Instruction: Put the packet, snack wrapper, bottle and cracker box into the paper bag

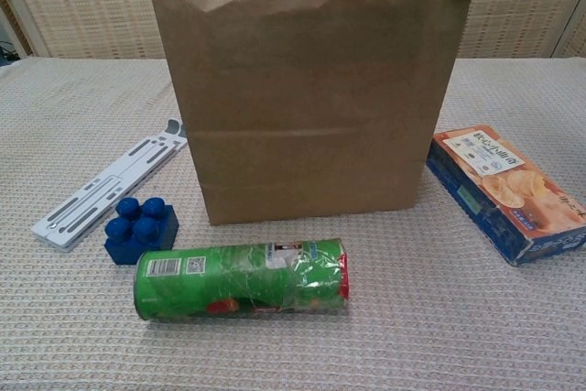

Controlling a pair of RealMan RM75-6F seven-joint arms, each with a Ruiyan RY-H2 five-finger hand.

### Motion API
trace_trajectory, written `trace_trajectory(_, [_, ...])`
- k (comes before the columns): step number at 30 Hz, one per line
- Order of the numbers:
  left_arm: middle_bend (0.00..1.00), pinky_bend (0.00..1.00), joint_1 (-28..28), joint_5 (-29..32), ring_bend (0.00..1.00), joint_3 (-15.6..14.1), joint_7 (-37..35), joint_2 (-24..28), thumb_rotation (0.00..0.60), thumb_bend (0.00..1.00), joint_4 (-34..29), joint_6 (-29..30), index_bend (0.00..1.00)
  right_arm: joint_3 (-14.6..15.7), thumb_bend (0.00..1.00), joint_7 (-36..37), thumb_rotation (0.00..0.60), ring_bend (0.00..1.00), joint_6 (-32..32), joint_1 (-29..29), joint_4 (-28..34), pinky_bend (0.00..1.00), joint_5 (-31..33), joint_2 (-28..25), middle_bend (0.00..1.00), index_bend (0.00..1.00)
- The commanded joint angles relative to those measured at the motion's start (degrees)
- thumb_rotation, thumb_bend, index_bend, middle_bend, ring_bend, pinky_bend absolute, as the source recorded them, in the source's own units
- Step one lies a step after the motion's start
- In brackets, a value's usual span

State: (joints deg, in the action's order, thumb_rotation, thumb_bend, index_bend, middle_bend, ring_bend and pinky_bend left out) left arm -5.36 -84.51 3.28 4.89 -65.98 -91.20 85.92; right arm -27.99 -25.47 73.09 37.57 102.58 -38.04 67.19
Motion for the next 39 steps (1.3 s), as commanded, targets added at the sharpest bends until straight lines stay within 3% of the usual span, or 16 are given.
trace_trajectory(1, [0.00, 0.00, 0.0, 0.0, 0.00, 0.0, 0.1, 0.0, 0.600, 0.36, 0.0, 0.0, 0.02, -5.0, 0.35, 1.8, 0.600, 0.63, 5.8, -1.4, 10.3, 0.72, -5.7, -6.5, 0.59, 0.63])
trace_trajectory(8, [0.00, 0.00, 0.0, 0.0, 0.00, 0.0, 0.3, -0.1, 0.600, 0.36, 0.0, 0.1, 0.02, -6.8, 0.35, -3.9, 0.600, 0.62, 8.2, 3.8, 17.4, 0.72, -5.9, -6.0, 0.59, 0.62])
trace_trajectory(14, [0.00, 0.00, 0.0, -0.1, 0.00, 0.0, -0.1, 0.0, 0.600, 0.37, 0.1, 0.0, 0.02, -5.1, 0.35, -10.9, 0.600, 0.62, 9.3, 11.8, 18.3, 0.72, -3.7, 1.3, 0.59, 0.62])
trace_trajectory(22, [0.00, 0.00, -0.1, -0.2, 0.00, 0.0, -0.9, 0.2, 0.600, 0.37, 0.4, -0.2, 0.02, -2.1, 0.35, -17.5, 0.600, 0.62, 11.3, 20.8, 14.8, 0.71, -2.9, 13.1, 0.59, 0.62])
trace_trajectory(27, [0.00, 0.00, -0.1, -0.3, 0.00, -0.1, -1.6, 0.3, 0.600, 0.37, 0.5, -0.3, 0.02, -0.3, 0.35, -19.3, 0.600, 0.61, 11.9, 23.0, 12.4, 0.71, -3.3, 17.1, 0.59, 0.61])
trace_trajectory(32, [0.00, 0.00, -0.1, -0.4, 0.00, -0.2, -1.8, 0.4, 0.600, 0.37, 0.4, -0.4, 0.02, 2.0, 0.35, -20.4, 0.600, 0.59, 11.2, 22.8, 10.7, 0.68, -3.2, 17.8, 0.59, 0.59])
trace_trajectory(35, [0.00, 0.00, 0.0, -0.4, 0.00, -0.2, -1.6, 0.4, 0.600, 0.37, 0.4, -0.4, 0.02, 3.0, 0.31, -21.2, 0.600, 0.52, 9.9, 22.4, 11.1, 0.62, -1.5, 17.1, 0.58, 0.52])
trace_trajectory(39, [0.00, 0.00, 0.0, -0.4, 0.00, -0.2, -1.3, 0.4, 0.600, 0.37, 0.3, -0.3, 0.02, 4.4, 0.23, -22.2, 0.600, 0.41, 8.8, 21.9, 11.8, 0.53, 0.3, 16.4, 0.49, 0.39])
